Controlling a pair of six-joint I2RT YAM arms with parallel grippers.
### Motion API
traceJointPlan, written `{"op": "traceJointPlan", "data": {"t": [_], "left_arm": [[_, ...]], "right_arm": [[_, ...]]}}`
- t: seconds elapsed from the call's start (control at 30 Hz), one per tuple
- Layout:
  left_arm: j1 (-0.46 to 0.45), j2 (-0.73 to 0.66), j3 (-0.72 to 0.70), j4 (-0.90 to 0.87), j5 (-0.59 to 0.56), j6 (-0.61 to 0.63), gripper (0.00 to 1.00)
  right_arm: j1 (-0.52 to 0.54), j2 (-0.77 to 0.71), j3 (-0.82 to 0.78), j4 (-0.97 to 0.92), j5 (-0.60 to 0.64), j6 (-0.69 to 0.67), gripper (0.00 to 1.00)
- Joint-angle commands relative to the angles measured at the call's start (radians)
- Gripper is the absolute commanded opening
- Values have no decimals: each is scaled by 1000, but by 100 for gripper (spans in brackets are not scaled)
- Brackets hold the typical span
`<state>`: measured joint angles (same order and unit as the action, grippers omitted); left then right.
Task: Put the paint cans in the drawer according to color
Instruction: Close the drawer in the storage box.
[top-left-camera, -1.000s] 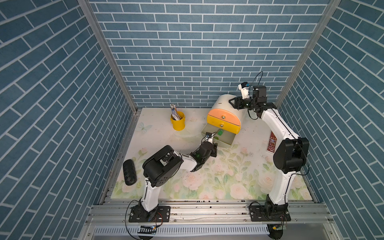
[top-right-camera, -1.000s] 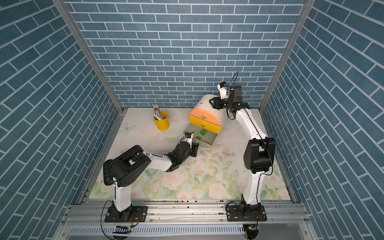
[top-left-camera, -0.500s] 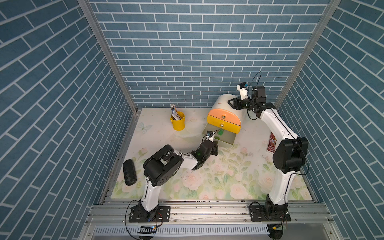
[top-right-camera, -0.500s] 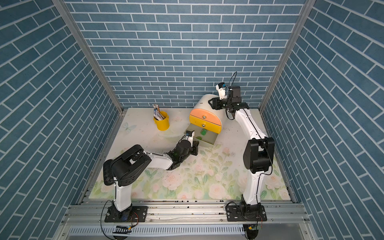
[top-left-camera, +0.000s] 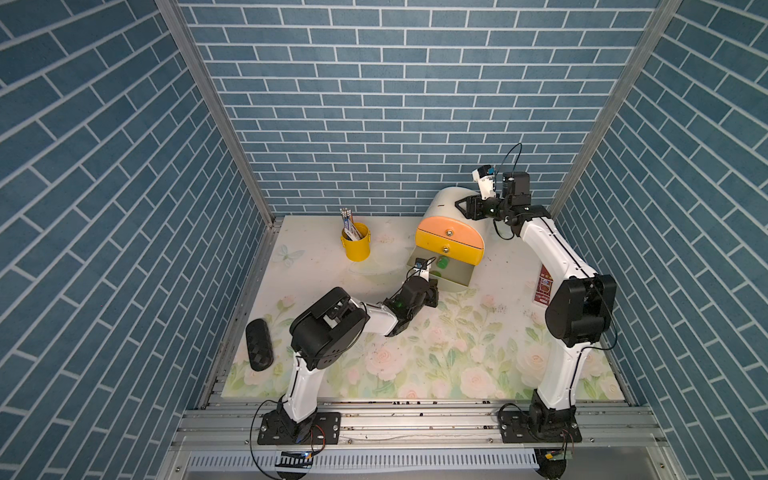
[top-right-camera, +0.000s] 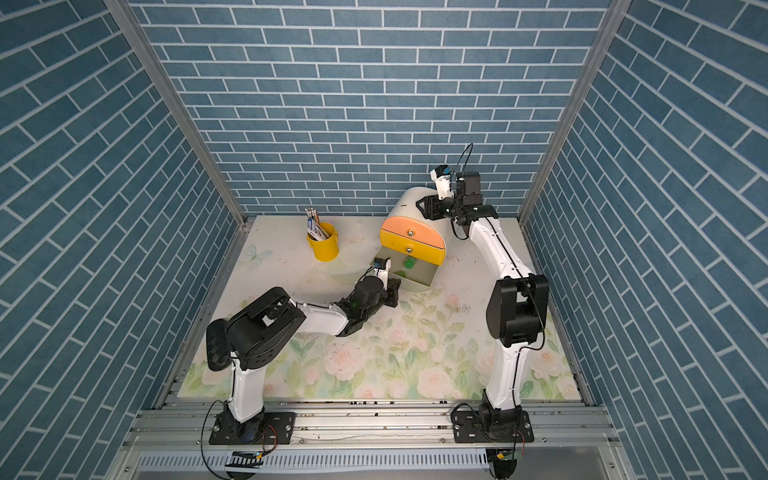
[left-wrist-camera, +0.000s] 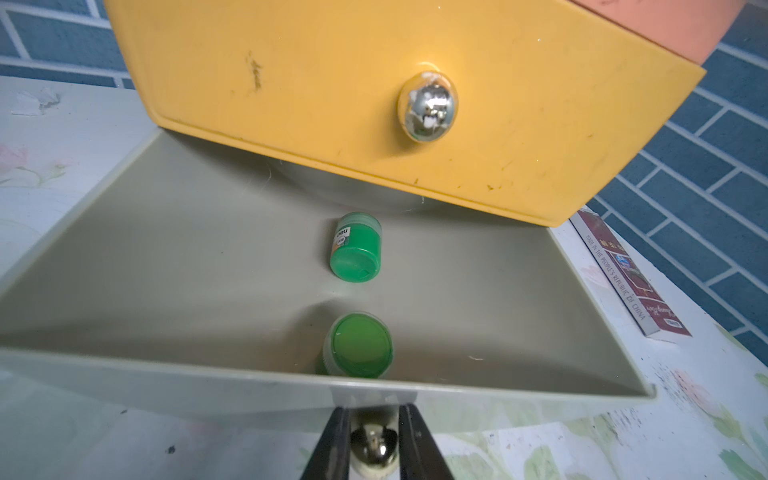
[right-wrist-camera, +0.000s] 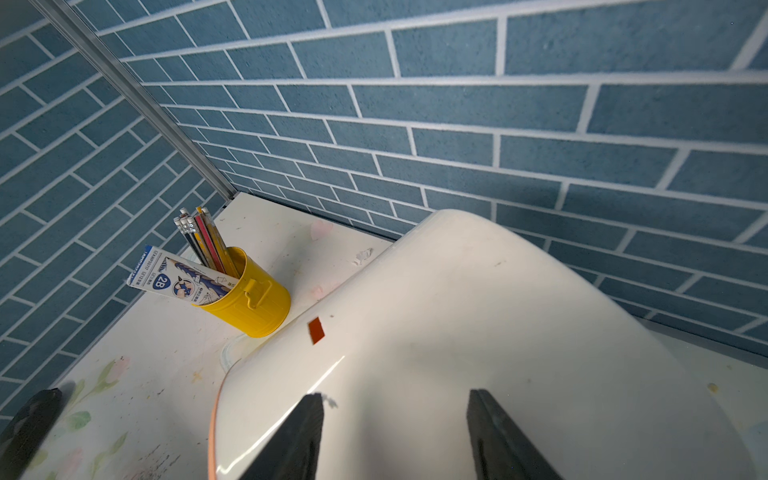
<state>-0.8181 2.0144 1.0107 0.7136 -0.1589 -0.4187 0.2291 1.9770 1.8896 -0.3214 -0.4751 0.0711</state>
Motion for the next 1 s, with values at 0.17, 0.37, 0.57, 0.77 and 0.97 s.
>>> {"op": "traceJointPlan", "data": {"t": [0.17,0.37,0.57,0.77,0.97], "left_arm": [[21,58,92,2,7,7,26],[32,99,149,3,13,3,28],[52,143,197,27,33,-18,31],[82,188,217,97,84,-61,32],[91,225,241,127,104,-77,32]], "right_arm": [[7,16,-6,-19,-10,-30,60],[6,16,-17,-19,-8,-34,60],[7,19,-16,-16,-8,-35,60],[6,25,-17,-22,-7,-41,60],[6,31,-17,-22,-8,-40,60]]}}
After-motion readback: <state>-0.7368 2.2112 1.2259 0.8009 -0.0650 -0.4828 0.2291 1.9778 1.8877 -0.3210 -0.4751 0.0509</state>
